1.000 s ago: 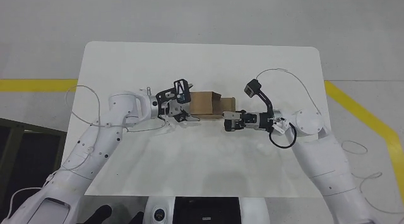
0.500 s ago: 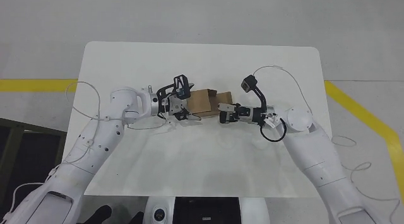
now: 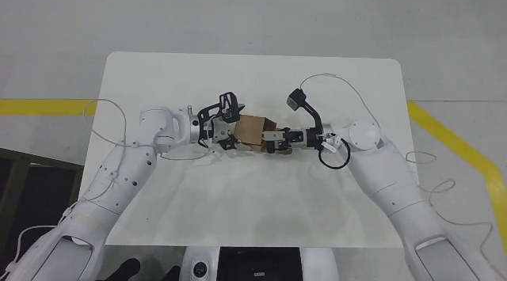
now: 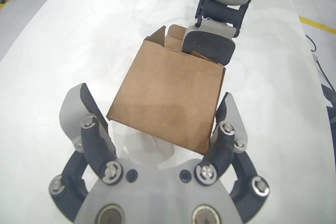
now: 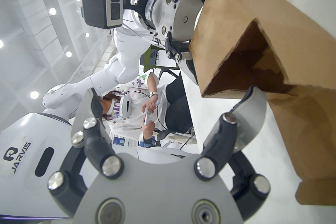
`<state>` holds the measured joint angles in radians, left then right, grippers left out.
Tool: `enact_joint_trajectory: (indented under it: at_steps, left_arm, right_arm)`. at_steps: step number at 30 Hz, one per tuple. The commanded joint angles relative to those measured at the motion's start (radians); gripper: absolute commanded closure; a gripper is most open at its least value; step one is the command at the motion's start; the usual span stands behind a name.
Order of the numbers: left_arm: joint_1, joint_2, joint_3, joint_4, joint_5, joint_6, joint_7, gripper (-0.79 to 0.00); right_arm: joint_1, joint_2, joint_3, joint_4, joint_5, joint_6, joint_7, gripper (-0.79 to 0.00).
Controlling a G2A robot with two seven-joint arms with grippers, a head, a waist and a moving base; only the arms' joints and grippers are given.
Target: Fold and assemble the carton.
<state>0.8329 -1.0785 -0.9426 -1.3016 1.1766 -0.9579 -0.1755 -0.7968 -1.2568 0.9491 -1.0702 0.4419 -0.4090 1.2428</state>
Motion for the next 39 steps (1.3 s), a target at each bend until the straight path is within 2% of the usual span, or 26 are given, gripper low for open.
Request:
enact_joint_trajectory:
  at_steps: [1, 15, 24, 30, 35, 39]
  left_arm:
    - [0.004, 0.001, 0.000, -0.004, 0.003, -0.005, 0.000, -0.785]
    - [0.014, 0.003, 0.000, -0.017, 0.025, -0.013, 0.000, -0.785]
    - [0.019, 0.004, -0.008, -0.011, 0.012, -0.013, -0.009, -0.785]
    - [0.023, 0.006, -0.013, -0.017, 0.007, -0.004, -0.016, -0.785]
    - [0.038, 0.006, -0.017, -0.028, -0.024, 0.007, -0.023, -0.785]
    - [0.053, 0.007, -0.018, -0.049, -0.031, 0.013, -0.038, -0.785]
  right_arm:
    - [0.016, -0.007, -0.015, 0.019, 0.006, -0.007, 0.000, -0.785]
    - [0.085, -0.049, -0.083, 0.133, 0.062, -0.061, 0.035, -0.785]
    - [0.054, -0.013, 0.009, 0.128, 0.070, -0.077, 0.077, -0.785]
    - [0.034, 0.011, 0.063, 0.093, 0.002, -0.057, 0.018, -0.785]
    - [0.055, 0.005, 0.049, 0.103, -0.032, -0.044, -0.040, -0.785]
    - [0.087, -0.006, 0.018, 0.124, -0.031, -0.053, 0.001, -0.785]
